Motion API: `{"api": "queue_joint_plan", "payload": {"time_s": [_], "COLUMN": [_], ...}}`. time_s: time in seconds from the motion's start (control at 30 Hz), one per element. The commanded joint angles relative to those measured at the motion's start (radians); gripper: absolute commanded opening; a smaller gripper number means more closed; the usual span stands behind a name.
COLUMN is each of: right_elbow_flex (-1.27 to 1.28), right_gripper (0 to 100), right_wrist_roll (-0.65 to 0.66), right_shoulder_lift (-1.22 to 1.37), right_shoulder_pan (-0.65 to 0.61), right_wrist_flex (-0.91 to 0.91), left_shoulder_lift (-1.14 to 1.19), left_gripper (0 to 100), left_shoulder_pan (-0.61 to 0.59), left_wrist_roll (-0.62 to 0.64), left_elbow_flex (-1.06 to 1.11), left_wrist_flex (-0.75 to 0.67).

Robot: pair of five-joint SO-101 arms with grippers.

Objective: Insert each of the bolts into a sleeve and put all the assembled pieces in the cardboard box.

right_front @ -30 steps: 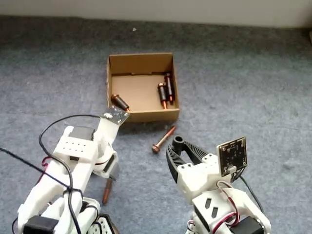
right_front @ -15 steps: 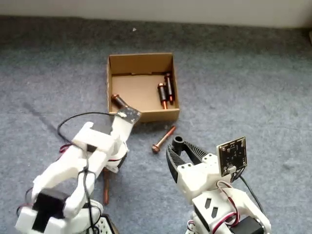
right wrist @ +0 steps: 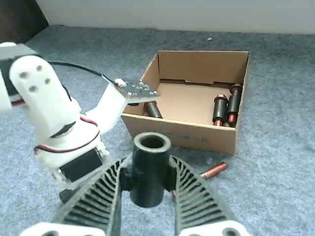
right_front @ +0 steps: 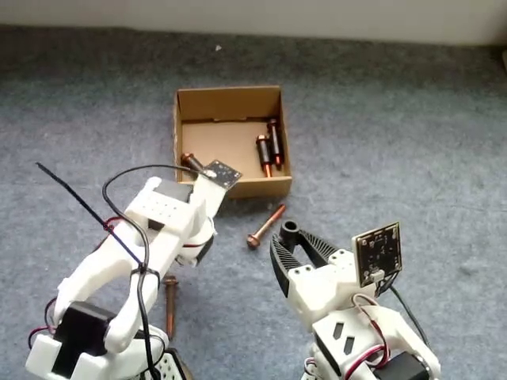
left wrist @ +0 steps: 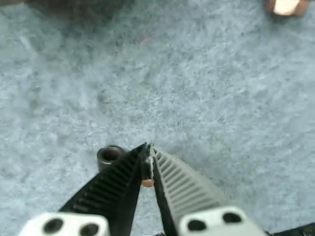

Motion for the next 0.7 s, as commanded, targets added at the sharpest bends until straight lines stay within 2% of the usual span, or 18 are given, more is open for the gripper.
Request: {"api": "queue_joint_plan", "payload": {"time_s": [0.0, 0.1, 0.3, 0.4, 0.47, 0.67], "right_elbow_flex": [-0.002, -0.002, -0.002, -0.002, -0.002, -0.002], "right_gripper": [0.5, 0.5, 0.5, 0.5, 0.5, 0.5], "right_wrist_roll": [0.012, 0.012, 0.012, 0.012, 0.012, 0.012], "right_shoulder_lift": [-0.002, -0.002, -0.002, -0.002, -0.002, -0.002], "right_shoulder_pan": [-0.007, -0.007, -0.007, -0.007, -0.008, -0.008], "right_wrist_flex": [0.001, 0.001, 0.001, 0.001, 0.001, 0.001], "left_shoulder_lift": [-0.007, -0.070, -0.357, -0.472, -0.512, -0.496], "left_gripper": [15, 22, 23, 25, 27, 28], "left_shoulder_pan": [0.008, -0.013, -0.030, -0.045, -0.101, -0.219], "left_wrist_roll": [0.006, 0.008, 0.000, -0.038, -0.058, -0.063], "left_elbow_flex": [-0.176, -0.194, -0.061, 0.051, 0.102, 0.216], "left_wrist_flex": [0.173, 0.221, 0.288, 0.267, 0.242, 0.130]}}
